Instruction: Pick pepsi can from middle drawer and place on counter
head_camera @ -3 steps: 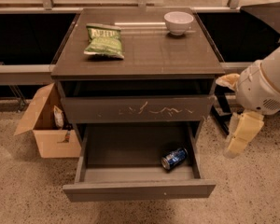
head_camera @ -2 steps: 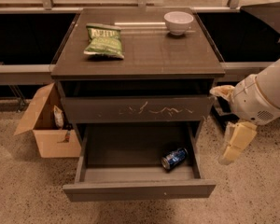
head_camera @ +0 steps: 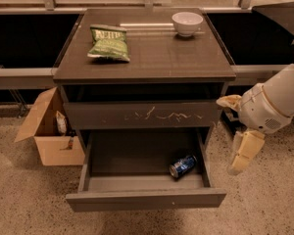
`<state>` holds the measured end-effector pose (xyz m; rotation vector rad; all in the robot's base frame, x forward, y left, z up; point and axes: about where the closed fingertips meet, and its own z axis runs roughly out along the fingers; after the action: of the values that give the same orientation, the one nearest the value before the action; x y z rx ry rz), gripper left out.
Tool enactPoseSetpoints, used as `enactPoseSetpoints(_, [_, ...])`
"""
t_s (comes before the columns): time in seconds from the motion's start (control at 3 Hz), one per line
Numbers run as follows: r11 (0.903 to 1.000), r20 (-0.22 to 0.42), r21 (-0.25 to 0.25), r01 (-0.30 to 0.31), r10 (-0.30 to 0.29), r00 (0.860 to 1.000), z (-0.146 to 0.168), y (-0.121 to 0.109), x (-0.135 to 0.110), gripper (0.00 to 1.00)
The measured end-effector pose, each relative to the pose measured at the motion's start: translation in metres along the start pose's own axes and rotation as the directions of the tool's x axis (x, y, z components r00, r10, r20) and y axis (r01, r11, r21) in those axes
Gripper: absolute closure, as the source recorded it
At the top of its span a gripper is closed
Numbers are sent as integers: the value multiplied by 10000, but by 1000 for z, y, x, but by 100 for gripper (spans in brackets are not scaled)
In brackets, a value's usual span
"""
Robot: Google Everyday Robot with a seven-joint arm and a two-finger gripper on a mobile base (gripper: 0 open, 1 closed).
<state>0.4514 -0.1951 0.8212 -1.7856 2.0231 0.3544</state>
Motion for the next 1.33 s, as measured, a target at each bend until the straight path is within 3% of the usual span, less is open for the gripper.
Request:
enactPoseSetpoints(0.33, [9961,204,-818,330,-315,9993,37,0,29,0])
enactPoseSetpoints(0.67, [9885,518,-1247,851,-792,9955,60,0,45,0])
enactPoseSetpoints(1.0, [9834,1144,-1308,1257,-1109,9872,96,-7,66,0])
enactPoseSetpoints(1.33, [9849,1362,-1260,1189,-1015,9855,122,-15,83,0])
